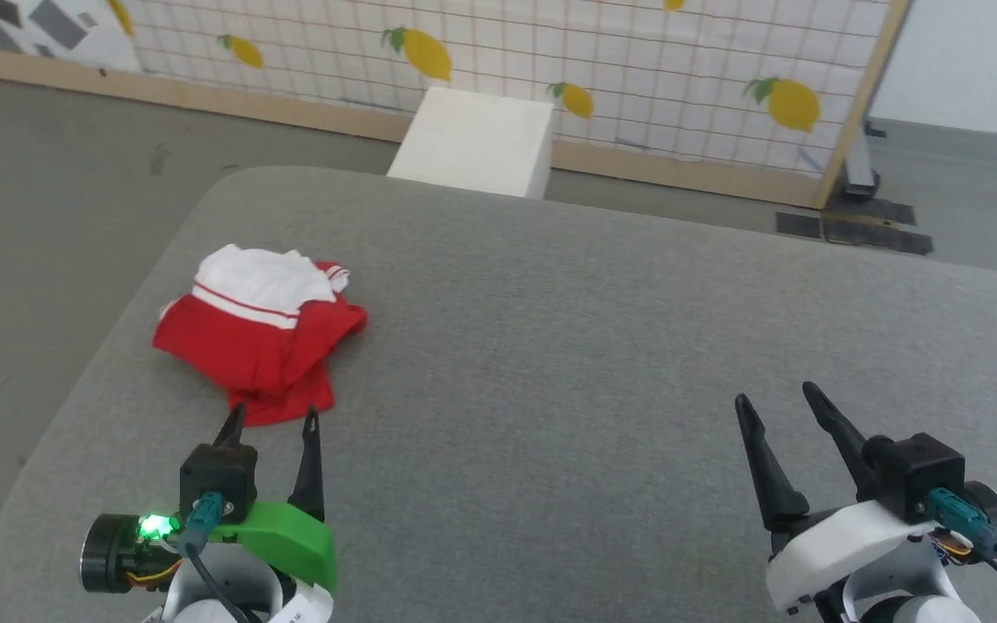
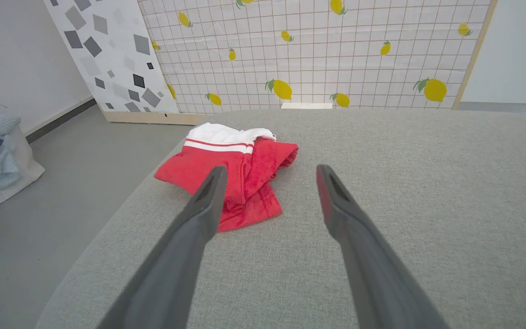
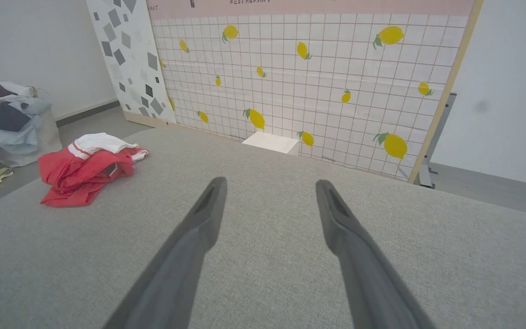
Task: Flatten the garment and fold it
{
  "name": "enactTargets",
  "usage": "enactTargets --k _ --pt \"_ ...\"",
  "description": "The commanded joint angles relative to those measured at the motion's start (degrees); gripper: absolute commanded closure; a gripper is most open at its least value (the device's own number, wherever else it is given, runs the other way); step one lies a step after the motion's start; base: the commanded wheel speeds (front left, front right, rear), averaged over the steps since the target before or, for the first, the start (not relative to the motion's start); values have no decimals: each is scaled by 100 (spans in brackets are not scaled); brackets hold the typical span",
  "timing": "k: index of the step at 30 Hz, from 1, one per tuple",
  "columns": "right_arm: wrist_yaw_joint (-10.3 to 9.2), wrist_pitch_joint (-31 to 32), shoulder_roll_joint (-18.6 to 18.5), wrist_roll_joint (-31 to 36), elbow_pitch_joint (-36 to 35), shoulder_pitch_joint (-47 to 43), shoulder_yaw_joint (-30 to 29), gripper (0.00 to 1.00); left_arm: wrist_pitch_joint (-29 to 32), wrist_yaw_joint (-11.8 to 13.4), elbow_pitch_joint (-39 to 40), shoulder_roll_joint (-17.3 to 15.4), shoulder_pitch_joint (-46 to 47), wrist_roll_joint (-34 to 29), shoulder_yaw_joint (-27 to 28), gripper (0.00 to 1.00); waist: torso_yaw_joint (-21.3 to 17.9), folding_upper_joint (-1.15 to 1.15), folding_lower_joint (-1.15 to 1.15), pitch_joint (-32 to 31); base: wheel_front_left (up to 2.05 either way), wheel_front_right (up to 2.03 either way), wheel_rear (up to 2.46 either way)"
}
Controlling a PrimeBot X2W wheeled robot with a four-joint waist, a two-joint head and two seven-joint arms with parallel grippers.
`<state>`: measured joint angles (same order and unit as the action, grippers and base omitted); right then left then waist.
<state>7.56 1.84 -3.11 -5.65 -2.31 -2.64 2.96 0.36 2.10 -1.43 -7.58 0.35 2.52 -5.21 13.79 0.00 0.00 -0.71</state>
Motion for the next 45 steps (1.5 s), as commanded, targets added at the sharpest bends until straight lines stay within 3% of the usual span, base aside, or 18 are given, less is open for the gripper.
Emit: enactTargets --k 1,18,35,45 --pt "-7 14 -6 -61 -53 -102 6 0 -37 44 -21 -63 28 -19 -27 0 246 0 0 -5 0 0 0" --pt "-8 108 7 -248 -192 -210 130 0 -118 144 -79 -209 66 -52 -265 0 970 0 0 36 0 0 0" --pt "-8 117 13 -235 -153 -217 177 0 -102 179 -109 -258 107 51 -322 0 964 0 0 54 0 0 0" --pt "-8 213 -135 -168 -325 -41 202 0 229 62 -208 -424 447 159 -296 0 668 0 0 445 0 0 0"
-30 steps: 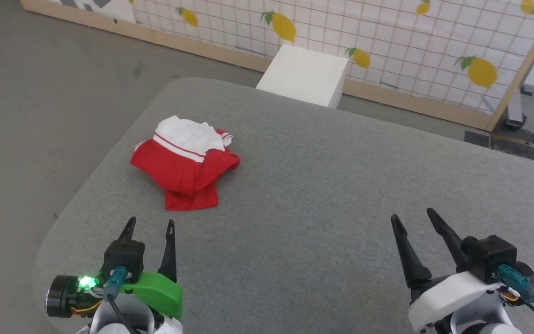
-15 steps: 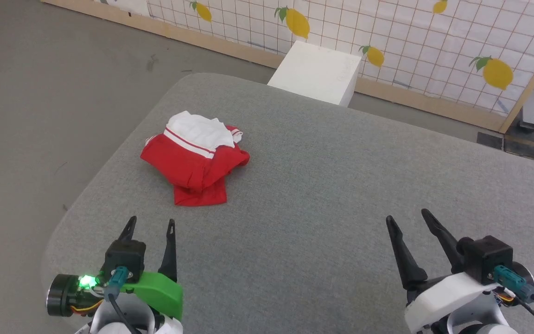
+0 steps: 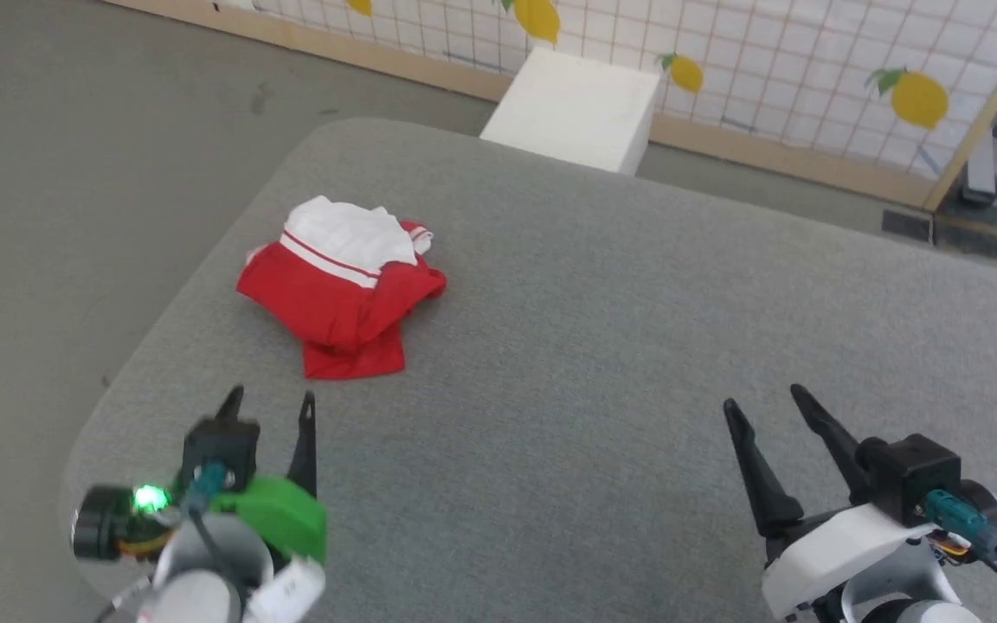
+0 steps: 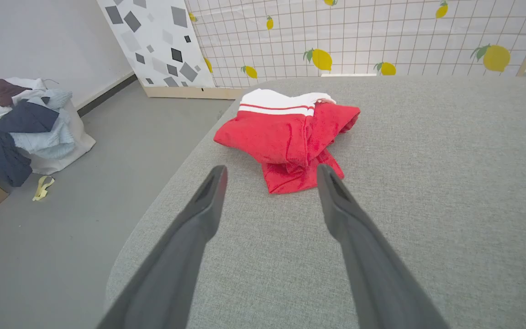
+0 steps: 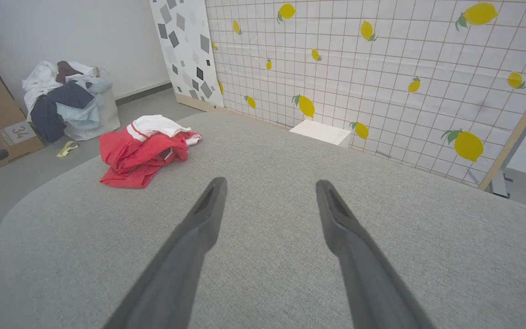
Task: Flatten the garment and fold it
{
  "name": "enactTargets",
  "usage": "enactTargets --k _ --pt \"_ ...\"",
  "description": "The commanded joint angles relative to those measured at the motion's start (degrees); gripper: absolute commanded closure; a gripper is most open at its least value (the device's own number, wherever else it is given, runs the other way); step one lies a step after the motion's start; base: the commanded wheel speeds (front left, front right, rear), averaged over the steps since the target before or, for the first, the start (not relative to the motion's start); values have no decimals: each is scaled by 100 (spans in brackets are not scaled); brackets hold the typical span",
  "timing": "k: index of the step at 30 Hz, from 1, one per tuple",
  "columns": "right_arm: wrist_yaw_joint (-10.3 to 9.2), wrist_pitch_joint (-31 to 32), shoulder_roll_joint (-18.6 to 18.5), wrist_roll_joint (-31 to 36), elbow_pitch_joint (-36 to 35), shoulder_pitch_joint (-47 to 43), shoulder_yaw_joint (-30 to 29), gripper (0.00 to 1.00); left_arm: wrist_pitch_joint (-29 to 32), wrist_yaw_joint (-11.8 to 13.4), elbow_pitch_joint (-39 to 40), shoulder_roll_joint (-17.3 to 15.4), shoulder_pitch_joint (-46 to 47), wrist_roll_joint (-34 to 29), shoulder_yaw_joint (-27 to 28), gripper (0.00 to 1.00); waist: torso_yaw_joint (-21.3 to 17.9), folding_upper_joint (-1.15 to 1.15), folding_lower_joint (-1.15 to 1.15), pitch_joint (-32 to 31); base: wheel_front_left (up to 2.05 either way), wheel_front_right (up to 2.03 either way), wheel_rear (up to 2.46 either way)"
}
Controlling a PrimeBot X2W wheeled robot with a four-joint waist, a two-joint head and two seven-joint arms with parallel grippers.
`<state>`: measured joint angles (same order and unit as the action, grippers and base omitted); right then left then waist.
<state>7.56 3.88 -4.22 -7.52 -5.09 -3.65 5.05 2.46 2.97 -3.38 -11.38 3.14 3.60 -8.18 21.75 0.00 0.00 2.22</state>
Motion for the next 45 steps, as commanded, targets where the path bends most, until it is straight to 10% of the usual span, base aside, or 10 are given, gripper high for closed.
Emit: enactTargets --k 1,24,41,42,43,45 --pt "-8 17 -41 29 -69 70 -16 0 110 -57 -74 -80 268 63 7 0 -154 0 0 202 0 0 0" --pt "-8 148 -459 251 -617 335 -165 0 1228 -909 -2653 -546 3221 531 -202 0 -753 0 0 1666 0 0 0" --pt "-8 194 -555 363 -952 382 -242 0 3878 -1044 -3664 -1346 4461 2233 -912 0 -914 0 0 2380 0 0 0" --pt "-8 189 -553 371 -956 387 -252 0 3949 -1045 -3629 -1393 4461 2332 -956 66 -924 0 0 2400 0 0 0" --pt "-8 184 -551 376 -957 391 -260 0 3976 -1045 -3588 -1438 4451 2398 -999 100 -931 0 0 2412 0 0 0" --pt "-8 149 -540 383 -898 414 -314 0 3906 -1045 -3438 -1622 4345 2547 -1113 100 -942 0 0 2359 0 0 0"
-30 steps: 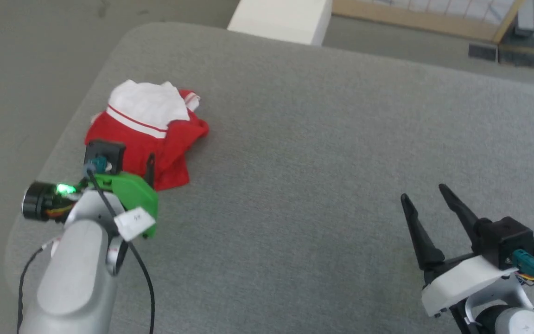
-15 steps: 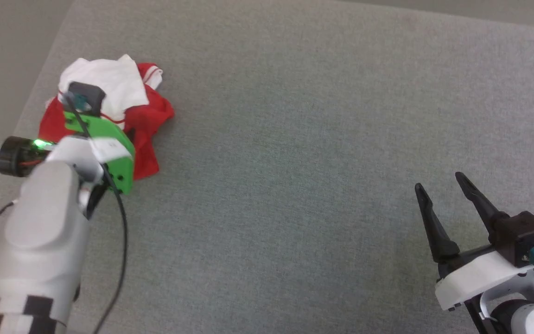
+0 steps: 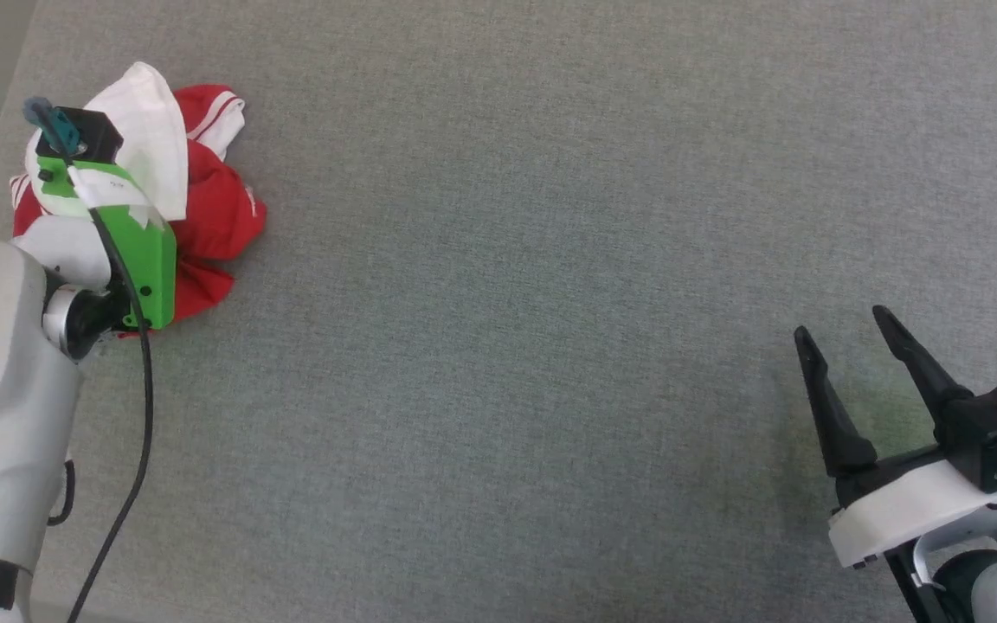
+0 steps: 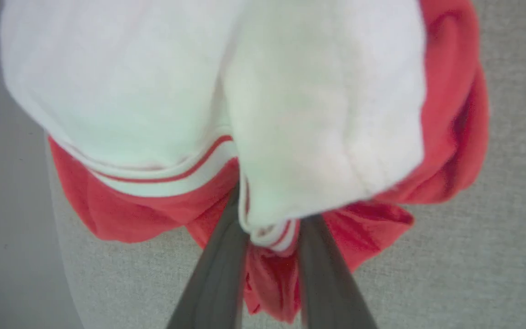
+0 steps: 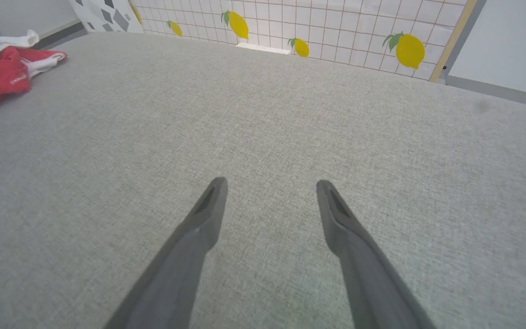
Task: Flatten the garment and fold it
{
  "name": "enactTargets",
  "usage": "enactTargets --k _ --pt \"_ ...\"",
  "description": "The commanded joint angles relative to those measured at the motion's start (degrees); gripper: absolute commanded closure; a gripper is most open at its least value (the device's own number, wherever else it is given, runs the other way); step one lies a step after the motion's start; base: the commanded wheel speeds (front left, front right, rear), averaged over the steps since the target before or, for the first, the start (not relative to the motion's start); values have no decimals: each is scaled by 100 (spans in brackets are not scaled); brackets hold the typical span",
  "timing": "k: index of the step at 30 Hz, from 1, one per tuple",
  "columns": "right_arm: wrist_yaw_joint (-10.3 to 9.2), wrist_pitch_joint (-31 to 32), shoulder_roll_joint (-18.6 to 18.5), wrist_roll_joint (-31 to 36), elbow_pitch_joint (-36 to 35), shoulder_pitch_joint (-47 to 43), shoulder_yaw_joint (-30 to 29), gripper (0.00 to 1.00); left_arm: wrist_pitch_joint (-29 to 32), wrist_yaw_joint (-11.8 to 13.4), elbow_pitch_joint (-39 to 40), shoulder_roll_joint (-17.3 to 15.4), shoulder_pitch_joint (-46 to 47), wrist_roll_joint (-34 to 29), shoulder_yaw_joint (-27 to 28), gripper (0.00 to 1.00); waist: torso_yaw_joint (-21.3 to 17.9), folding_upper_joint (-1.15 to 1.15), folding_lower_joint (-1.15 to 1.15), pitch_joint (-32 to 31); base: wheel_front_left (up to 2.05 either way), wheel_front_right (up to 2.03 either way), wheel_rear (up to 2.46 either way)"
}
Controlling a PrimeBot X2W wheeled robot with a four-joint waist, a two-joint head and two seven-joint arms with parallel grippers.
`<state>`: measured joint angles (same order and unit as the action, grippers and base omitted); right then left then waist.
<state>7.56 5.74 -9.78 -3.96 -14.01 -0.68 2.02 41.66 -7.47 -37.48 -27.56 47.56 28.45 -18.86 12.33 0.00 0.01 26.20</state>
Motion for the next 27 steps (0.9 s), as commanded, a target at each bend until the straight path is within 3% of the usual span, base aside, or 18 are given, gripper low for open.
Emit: enactTargets --k 1,12,19,27 --pt "-8 -49 22 22 26 125 -27 0 -69 -1 11 -42 -142 77 -89 100 0 0 -1 -84 0 0 0" --pt "-8 -159 124 -116 485 110 -60 0 -1292 10 382 -282 -226 7 -6 100 54 0 -1 -1041 0 0 0" --pt "-8 -202 209 -198 794 -30 -65 0 -2009 2 1055 -179 -105 276 16 100 22 0 -1 -1820 0 0 0" --pt "-8 -267 306 -232 996 -79 -47 0 -2245 4 2046 137 19 708 -8 100 -264 0 -1 -2310 0 0 0"
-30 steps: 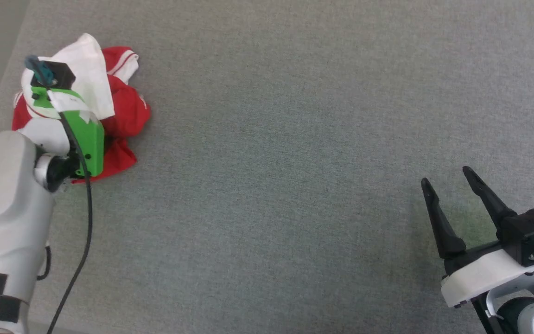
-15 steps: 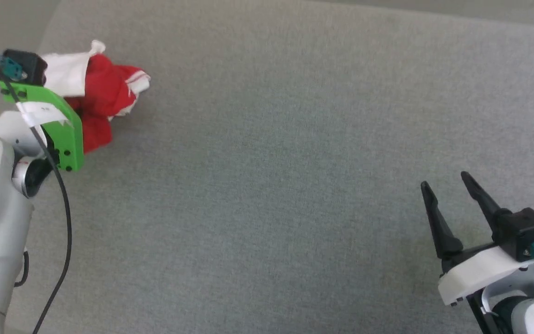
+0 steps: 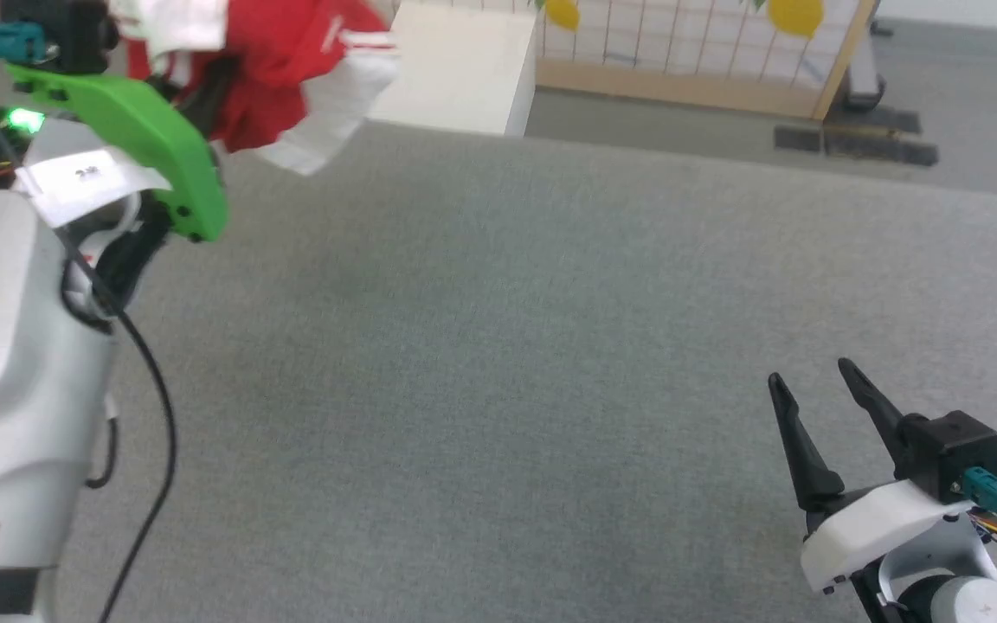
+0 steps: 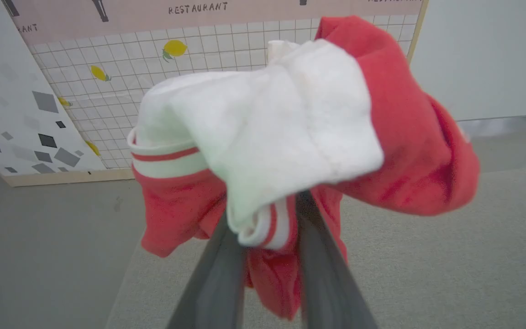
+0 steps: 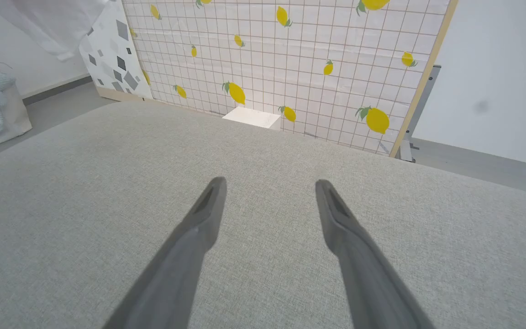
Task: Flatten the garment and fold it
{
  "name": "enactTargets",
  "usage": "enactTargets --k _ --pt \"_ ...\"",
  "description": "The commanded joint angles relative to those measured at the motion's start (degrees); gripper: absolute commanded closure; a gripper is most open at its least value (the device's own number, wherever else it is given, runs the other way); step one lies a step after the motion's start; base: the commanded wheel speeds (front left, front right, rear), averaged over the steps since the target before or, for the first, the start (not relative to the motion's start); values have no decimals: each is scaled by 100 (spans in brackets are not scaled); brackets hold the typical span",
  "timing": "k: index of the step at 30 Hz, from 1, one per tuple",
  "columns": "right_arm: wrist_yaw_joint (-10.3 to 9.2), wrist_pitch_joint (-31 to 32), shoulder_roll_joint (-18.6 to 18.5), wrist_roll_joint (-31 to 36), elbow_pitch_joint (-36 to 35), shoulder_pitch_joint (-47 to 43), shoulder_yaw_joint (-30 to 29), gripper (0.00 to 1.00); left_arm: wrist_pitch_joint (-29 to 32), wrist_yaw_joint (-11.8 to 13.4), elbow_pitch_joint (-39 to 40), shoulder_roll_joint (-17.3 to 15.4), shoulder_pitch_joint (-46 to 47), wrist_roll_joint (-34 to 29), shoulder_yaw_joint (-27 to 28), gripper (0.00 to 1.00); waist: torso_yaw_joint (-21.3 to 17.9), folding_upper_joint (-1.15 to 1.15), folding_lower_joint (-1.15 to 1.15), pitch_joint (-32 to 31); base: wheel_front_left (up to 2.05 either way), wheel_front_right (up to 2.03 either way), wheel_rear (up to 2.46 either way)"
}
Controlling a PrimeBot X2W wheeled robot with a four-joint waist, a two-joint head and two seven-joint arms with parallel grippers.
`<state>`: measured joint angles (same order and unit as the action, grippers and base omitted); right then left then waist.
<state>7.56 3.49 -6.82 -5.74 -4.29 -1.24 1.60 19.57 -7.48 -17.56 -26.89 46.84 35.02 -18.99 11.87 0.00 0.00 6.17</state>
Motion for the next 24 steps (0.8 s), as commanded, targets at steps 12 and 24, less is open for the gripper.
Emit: enactTargets --k 12,24 --pt "-8 -121 -26 29 53 252 -137 0 150 618 872 1132 -657 219 -575 100 -1257 0 0 -229 0 0 0" --pt "-8 -270 6 156 -32 483 -136 0 -705 993 271 1626 -1596 -667 -1547 100 -2204 0 0 471 0 0 0"
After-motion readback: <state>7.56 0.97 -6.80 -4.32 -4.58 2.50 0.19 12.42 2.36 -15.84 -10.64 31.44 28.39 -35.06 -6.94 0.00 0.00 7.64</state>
